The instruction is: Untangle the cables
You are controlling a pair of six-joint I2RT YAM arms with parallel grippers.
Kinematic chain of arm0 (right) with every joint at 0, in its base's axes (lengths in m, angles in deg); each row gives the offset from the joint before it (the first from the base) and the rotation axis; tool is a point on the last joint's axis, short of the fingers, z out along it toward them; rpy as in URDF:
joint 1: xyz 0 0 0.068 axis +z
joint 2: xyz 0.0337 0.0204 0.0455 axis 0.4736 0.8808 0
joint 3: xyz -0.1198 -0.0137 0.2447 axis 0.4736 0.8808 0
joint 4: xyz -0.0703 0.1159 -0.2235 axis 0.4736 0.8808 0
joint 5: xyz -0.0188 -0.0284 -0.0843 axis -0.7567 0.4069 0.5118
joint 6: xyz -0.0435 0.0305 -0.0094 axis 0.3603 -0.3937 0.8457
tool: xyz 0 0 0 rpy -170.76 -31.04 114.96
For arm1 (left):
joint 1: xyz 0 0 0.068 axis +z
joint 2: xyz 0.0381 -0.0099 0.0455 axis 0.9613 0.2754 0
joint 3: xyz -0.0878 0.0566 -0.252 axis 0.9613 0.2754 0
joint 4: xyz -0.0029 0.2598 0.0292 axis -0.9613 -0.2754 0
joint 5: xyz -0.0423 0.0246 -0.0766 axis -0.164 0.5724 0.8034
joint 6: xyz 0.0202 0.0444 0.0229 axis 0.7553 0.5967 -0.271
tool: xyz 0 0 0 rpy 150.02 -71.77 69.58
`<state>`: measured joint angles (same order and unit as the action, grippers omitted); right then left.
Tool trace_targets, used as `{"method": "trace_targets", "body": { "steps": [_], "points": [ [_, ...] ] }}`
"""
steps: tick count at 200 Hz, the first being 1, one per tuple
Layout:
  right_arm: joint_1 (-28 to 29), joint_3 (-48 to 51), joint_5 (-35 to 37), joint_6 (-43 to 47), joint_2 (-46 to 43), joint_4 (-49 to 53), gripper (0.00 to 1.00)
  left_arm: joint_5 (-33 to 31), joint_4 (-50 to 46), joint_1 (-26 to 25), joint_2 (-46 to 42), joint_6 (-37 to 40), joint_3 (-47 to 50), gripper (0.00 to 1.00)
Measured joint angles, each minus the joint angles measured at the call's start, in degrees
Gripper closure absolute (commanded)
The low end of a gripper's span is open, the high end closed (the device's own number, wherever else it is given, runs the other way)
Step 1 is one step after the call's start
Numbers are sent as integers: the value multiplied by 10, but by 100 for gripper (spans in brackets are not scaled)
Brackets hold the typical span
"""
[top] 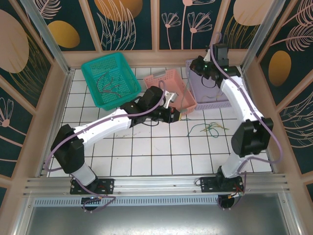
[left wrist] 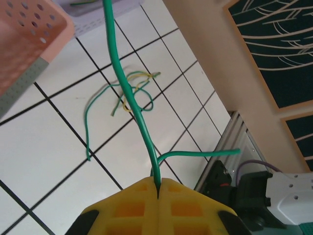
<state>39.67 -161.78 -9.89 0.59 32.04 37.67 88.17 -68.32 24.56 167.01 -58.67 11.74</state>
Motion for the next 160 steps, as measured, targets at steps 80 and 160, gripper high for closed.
{"method": "trace_targets", "body": {
  "steps": [80,160],
  "points": [
    [-12,-124,-70,6,80,49,46,-17,3,17,11,-76,-21,100],
    [-134,-117,-2,-1,-71,56,41,-42,10,107,30,-200,-55,100]
  ]
}}
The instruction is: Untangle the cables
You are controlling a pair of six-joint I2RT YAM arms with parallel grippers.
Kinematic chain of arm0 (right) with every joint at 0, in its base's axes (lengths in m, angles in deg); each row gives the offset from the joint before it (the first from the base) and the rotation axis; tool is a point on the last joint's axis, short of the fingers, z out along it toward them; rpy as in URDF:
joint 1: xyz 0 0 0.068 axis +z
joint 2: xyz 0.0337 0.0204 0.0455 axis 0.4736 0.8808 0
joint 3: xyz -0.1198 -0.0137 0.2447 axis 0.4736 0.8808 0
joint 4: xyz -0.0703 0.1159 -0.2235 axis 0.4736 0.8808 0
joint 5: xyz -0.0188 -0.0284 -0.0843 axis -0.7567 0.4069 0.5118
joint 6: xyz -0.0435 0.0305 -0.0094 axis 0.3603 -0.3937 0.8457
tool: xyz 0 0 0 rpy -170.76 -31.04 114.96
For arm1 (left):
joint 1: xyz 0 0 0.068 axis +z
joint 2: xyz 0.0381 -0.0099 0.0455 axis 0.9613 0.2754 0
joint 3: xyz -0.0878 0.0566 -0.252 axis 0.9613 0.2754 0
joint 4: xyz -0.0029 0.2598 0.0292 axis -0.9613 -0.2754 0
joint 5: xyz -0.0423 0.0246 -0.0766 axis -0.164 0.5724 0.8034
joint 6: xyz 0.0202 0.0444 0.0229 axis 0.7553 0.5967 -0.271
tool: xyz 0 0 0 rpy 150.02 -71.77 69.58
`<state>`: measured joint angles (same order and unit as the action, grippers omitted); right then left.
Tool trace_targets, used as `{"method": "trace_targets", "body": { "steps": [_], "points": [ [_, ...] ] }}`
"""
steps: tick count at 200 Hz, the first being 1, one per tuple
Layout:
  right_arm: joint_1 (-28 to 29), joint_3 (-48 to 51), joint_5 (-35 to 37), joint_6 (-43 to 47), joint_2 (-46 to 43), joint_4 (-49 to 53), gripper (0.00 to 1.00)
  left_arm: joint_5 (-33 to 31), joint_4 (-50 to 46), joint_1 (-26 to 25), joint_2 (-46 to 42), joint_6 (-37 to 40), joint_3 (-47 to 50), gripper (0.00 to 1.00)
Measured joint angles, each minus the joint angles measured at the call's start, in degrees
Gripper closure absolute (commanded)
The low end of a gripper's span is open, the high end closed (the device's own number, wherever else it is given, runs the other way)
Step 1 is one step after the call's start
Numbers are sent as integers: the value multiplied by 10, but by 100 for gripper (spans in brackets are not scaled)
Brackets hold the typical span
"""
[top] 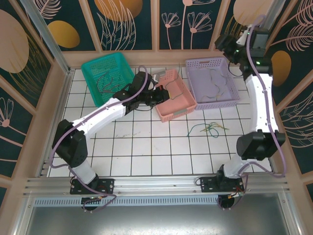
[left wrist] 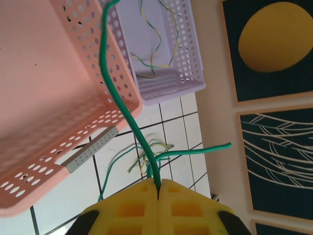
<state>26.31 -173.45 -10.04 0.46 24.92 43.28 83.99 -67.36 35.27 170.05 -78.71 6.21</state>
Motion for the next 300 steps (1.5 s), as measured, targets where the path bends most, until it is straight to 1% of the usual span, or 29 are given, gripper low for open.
{"method": "trace_targets", "body": {
  "steps": [28,51,88,130,166,184,208,215,227,248,258,278,300],
  "points": [
    [-7,50,10,-3,-53,-3,41,-24,-16,5,17,-15,-15,100],
    [-7,99,7,-9,-76,-5,42,-44,-25,6,38,-24,-26,100],
    [-5,162,2,-15,-80,-5,44,-74,-43,6,73,-35,-35,100],
    [7,195,-1,-25,-83,-8,44,-102,-44,7,122,-42,-40,100],
    [24,228,-3,-27,-102,-12,44,-135,-60,9,185,-40,-96,100],
    [28,245,-3,-27,-114,-13,44,-146,-65,9,199,-39,-114,100],
    [31,272,-4,-26,-130,-16,44,-153,-72,9,204,-33,-120,61],
    [31,278,-4,-26,-133,-16,44,-155,-75,9,207,-31,-124,53],
    [31,288,-3,-26,-138,-17,45,-157,-79,9,209,-30,-126,43],
    [32,311,15,-26,-152,-16,45,-159,-86,9,209,-22,-127,32],
    [32,326,35,-28,-162,-11,45,-159,-88,9,206,-17,-128,29],
    [30,384,86,-55,-198,-1,45,-162,-101,9,191,-14,-128,28],
    [14,490,104,-96,-242,5,43,-162,-106,9,161,-13,-128,28]
  ]
}}
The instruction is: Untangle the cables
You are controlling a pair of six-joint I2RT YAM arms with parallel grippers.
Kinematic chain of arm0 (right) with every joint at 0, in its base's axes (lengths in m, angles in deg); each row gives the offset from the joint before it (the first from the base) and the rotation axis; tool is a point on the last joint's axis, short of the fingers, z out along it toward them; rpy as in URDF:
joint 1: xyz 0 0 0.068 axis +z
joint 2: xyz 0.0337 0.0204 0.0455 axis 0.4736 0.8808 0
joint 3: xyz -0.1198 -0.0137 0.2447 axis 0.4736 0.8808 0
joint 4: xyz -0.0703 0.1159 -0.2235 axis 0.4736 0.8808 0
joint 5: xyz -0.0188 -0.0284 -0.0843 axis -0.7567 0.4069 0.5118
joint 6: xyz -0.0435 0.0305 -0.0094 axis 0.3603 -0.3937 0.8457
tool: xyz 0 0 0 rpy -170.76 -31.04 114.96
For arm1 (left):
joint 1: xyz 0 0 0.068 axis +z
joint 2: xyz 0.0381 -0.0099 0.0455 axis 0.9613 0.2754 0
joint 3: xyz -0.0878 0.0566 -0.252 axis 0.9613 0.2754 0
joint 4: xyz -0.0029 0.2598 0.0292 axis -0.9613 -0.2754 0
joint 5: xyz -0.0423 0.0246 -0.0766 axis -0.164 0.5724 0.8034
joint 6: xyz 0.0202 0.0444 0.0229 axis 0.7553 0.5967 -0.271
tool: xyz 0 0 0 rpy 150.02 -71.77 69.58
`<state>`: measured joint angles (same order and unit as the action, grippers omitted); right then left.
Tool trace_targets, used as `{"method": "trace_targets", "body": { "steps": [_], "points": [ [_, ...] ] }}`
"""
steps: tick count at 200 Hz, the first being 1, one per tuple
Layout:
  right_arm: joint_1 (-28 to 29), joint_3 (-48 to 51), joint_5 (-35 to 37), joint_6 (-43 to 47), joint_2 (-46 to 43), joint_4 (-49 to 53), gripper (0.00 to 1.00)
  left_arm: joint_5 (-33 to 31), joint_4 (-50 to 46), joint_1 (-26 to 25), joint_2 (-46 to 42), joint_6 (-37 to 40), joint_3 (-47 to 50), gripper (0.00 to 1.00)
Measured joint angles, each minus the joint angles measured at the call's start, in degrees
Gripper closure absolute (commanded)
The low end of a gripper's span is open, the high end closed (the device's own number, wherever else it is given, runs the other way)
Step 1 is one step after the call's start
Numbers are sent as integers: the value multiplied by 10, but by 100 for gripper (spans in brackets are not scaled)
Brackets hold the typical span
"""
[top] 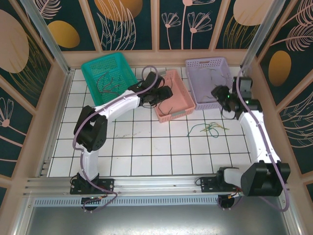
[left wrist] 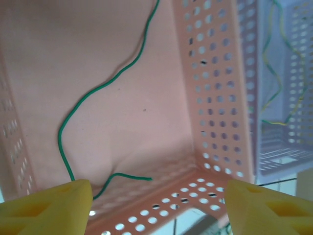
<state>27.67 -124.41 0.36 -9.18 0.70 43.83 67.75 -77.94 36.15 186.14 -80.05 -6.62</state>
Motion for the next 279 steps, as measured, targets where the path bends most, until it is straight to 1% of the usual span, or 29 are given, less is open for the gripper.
{"method": "trace_targets", "body": {
  "steps": [22,43,70,106,129,148,152,161,171,185,189,203,218,256,279],
  "points": [
    [-35,109,-1,-47,-3,2,38,1,6,-1,-38,4,2,29],
    [-67,172,-6,-92,8,3,35,7,28,-5,-77,19,18,32],
    [-93,182,-15,-153,33,-11,34,23,62,-26,-122,36,68,33],
    [-123,198,-28,-246,76,-55,36,37,88,-67,-151,43,136,36],
    [-137,203,-38,-287,118,-87,38,42,89,-74,-163,43,164,37],
    [-138,203,-50,-307,159,-119,43,42,90,-74,-173,43,175,38],
    [-138,202,-53,-310,167,-119,45,42,90,-74,-175,43,177,38],
    [-140,202,-57,-320,169,-117,54,43,90,-74,-181,43,180,39],
    [-143,202,-63,-320,170,-118,67,44,91,-74,-188,43,182,40],
    [-141,202,-68,-317,175,-118,95,47,96,-74,-200,43,188,40],
    [-140,203,-69,-318,176,-119,100,48,98,-74,-203,44,191,40],
    [-125,201,-72,-307,177,-137,100,52,103,-75,-217,47,202,41],
    [-96,198,-68,-287,156,-138,100,54,105,-75,-230,54,213,41],
    [-4,169,-59,-254,-4,-123,100,85,115,-75,-246,84,229,35],
    [40,147,-60,-241,-53,-123,100,130,128,-75,-246,101,239,33]
  ]
}}
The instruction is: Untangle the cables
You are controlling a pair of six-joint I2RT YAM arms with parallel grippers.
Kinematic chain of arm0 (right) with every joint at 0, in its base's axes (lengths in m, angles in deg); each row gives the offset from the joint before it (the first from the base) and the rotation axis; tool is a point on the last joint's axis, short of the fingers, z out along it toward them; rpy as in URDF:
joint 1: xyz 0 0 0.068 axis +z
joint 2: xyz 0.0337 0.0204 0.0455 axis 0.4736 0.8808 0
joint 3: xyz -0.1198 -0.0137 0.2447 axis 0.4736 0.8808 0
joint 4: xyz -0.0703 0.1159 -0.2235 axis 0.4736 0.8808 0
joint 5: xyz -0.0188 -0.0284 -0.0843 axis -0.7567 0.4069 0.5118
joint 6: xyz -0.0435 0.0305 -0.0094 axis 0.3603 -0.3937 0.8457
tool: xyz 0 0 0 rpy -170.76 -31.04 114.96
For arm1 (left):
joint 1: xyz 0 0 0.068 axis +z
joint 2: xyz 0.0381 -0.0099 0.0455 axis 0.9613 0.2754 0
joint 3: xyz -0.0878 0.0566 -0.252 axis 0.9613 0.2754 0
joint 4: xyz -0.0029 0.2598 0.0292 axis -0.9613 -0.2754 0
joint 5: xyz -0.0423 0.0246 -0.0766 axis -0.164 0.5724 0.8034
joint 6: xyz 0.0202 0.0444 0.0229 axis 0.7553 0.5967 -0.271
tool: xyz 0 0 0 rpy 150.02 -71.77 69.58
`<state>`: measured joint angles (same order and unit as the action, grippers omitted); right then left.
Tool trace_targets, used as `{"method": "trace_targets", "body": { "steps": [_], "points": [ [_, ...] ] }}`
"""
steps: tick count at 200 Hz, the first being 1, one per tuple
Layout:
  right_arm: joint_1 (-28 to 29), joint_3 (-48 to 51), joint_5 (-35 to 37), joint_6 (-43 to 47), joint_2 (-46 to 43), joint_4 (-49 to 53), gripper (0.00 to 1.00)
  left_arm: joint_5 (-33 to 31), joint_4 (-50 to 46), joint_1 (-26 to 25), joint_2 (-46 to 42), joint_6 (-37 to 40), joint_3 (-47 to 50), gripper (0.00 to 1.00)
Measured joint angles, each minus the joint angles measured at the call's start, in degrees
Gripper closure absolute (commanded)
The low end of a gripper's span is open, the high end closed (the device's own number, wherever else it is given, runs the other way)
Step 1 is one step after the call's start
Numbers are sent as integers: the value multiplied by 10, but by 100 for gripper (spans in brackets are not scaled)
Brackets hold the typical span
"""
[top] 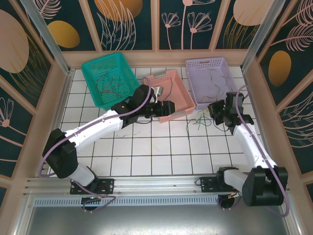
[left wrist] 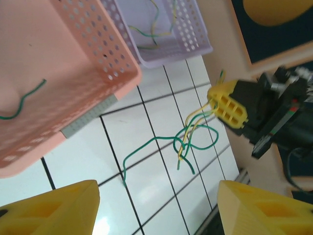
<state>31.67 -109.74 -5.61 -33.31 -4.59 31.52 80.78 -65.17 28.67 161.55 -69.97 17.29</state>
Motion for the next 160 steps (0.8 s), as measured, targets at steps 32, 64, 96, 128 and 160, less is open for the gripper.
{"method": "trace_targets", "body": {
  "steps": [32,64,96,128,160],
  "points": [
    [46,-6,-4,8,0,9,100,55,16,-8,2,45,17,31],
    [62,-14,-5,14,2,28,100,87,17,-23,25,105,25,29],
    [65,-32,-10,18,2,33,100,103,20,-31,43,117,44,27],
    [65,-41,-26,26,2,28,100,120,75,-31,58,43,56,32],
    [55,-62,-66,43,17,33,100,107,101,-31,40,71,74,31]
  ]
}}
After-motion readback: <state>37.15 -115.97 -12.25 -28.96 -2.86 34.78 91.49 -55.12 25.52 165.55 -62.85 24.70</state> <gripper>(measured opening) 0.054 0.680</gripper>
